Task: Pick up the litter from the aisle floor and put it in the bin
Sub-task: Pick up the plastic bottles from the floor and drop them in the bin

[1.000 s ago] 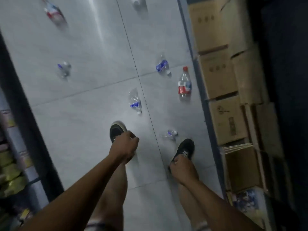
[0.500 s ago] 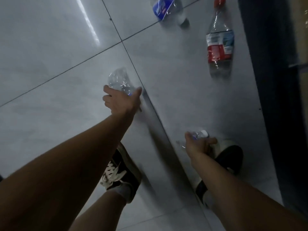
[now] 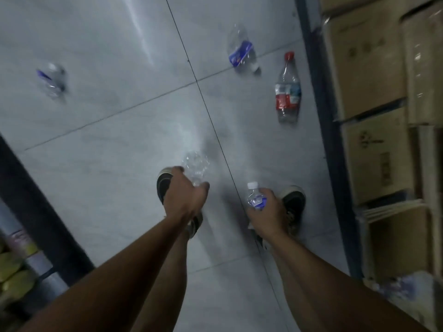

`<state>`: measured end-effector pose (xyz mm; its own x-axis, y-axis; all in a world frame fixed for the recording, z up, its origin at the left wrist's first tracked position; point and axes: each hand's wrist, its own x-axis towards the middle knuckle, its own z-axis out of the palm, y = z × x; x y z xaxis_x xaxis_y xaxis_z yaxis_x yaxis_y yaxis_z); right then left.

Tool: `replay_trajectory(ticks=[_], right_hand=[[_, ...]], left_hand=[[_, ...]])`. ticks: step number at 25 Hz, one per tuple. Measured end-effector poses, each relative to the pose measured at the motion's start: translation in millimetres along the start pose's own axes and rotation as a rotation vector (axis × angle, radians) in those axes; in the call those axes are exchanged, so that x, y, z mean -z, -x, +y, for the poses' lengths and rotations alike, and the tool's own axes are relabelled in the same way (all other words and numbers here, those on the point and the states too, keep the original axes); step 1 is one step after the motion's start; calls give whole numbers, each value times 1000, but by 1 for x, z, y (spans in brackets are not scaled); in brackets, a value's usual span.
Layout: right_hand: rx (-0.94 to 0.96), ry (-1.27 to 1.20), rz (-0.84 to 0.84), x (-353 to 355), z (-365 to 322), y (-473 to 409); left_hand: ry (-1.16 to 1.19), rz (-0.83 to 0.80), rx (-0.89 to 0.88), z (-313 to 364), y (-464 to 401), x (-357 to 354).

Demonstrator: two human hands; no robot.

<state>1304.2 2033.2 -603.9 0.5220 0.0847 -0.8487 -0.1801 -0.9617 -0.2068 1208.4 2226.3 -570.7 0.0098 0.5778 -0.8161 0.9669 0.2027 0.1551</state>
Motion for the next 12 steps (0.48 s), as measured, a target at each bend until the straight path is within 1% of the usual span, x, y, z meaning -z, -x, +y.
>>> replay_trajectory(ticks=[2,4,8,12], right_hand=[[56,47,-32,40,-23,64],[117,119,-67,85,-47,129],[261,183,-67,171,-83,246],[411,261,-15,240,-99,350]], left_hand=[[-29,-69,-10,6,73,39],[-57,-93,-73,15,142,81],[-179,-70,-267,39,259,157],[-216,-26,-392,55,353,223]])
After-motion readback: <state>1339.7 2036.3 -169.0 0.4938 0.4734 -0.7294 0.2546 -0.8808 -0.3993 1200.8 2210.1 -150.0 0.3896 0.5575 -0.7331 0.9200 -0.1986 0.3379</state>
